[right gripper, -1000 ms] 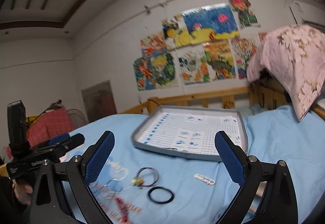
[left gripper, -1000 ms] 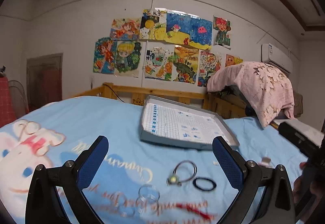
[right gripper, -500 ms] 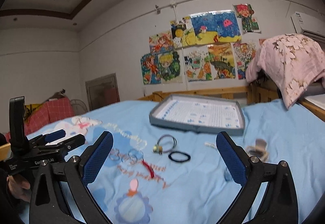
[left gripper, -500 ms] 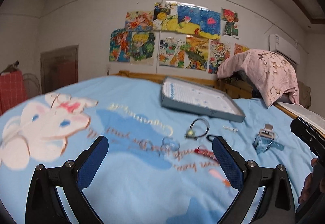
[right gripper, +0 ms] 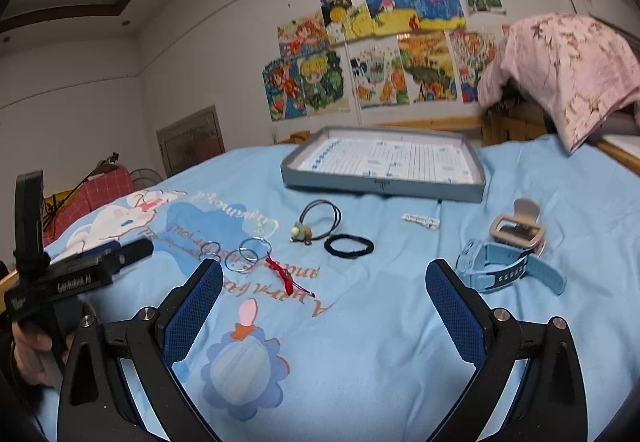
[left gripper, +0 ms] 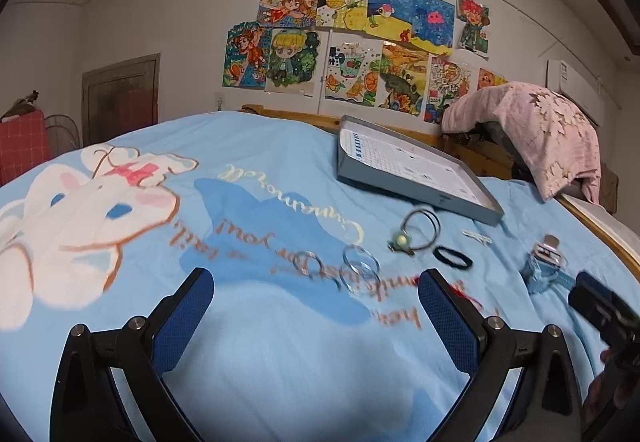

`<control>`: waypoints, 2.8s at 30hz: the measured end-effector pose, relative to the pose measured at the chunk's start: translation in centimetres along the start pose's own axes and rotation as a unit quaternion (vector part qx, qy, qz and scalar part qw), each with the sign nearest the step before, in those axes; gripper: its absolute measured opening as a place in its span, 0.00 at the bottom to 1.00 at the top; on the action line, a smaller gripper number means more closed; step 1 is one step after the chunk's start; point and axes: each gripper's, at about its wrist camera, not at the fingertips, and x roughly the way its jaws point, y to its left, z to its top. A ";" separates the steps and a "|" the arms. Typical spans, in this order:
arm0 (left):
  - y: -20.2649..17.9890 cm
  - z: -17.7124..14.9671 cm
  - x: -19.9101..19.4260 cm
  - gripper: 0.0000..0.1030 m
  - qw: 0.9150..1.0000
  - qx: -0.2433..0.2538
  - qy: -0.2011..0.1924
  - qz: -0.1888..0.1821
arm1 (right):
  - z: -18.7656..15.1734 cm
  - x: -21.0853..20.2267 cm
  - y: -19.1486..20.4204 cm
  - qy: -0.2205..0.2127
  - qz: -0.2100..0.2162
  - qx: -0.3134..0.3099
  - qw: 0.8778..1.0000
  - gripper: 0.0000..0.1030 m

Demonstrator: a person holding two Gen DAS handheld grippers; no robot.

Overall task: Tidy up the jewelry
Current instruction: 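Move both tools back toward the remaining jewelry, then grasp a silver hoop ring with the left tool while the right tool grasps the red beaded bracelet, then carry the hoop ring and red bracelet into the grey tray and release both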

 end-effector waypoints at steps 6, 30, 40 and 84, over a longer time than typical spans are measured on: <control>0.4 2.0 3.7 1.00 1.000 0.006 0.015 -0.006 | 1.0 3.5 0.5 0.020 0.012 -0.005 1.000 0.97; 1.2 -2.1 8.5 0.62 0.996 0.039 0.075 -0.030 | -0.7 12.4 2.3 0.113 0.083 -0.017 0.990 0.56; 1.2 -2.3 8.6 0.38 0.996 0.038 0.074 -0.037 | -1.6 13.2 2.9 0.139 0.100 -0.024 0.985 0.49; -1.7 1.9 4.8 0.03 0.993 0.082 0.081 -0.024 | 0.7 10.3 -0.1 0.073 0.145 0.036 0.986 0.07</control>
